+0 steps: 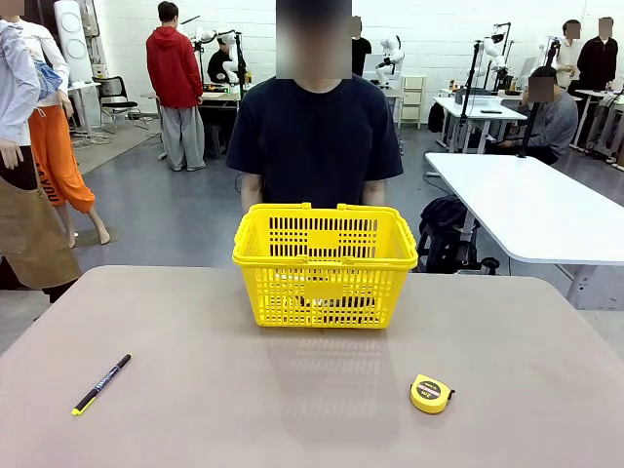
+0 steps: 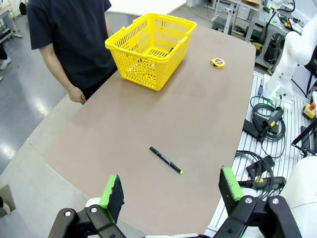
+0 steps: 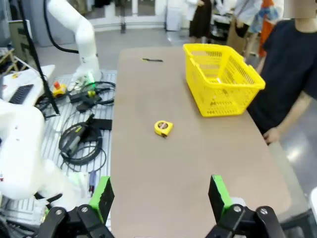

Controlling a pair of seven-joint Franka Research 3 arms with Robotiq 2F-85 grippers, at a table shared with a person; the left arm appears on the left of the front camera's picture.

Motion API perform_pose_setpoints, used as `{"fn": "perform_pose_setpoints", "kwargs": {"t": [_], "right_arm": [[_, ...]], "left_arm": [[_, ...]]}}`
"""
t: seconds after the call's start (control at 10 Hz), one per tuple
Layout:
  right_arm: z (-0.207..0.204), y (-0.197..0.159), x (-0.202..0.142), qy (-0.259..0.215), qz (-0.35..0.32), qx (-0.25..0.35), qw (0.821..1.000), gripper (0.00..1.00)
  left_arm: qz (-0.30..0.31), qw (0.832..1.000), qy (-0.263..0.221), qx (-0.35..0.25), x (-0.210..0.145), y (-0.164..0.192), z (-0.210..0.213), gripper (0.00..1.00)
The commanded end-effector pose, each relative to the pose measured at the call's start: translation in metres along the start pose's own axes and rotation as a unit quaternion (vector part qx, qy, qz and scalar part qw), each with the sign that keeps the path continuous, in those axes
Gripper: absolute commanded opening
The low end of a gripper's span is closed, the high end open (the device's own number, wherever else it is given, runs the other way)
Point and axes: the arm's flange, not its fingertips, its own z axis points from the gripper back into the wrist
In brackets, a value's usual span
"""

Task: Place the items the person wants into the basket.
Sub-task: Pick up the item the person points to and place it in the Market Basket.

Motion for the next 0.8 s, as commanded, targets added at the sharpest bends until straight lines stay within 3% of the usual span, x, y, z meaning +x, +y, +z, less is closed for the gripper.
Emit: {"fn": "perform_pose_setpoints", "kwargs": {"t": [0.0,0.1,0.2,0.7], "right_arm": [[-0.010,0.015,0.006,-0.004,-0.008,-0.068,0.998,1.00],[-0.012,0.020,0.008,0.004,-0.021,-0.084,0.996,1.00],[0.006,0.004,-0.002,0.003,-0.009,-0.026,1.000,1.00],[0.006,0.004,-0.002,0.003,-0.009,-0.026,1.000,1.00]], "left_arm": [[-0.010,1.000,-0.009,-0.001,-0.001,-0.001,0.001,1.00],[-0.010,1.000,-0.009,-0.001,-0.001,-0.001,0.001,1.00],[-0.010,1.000,-0.009,-0.001,-0.001,-0.001,0.001,1.00],[-0.010,1.000,-0.009,-0.001,-0.001,-0.001,0.001,1.00]]}}
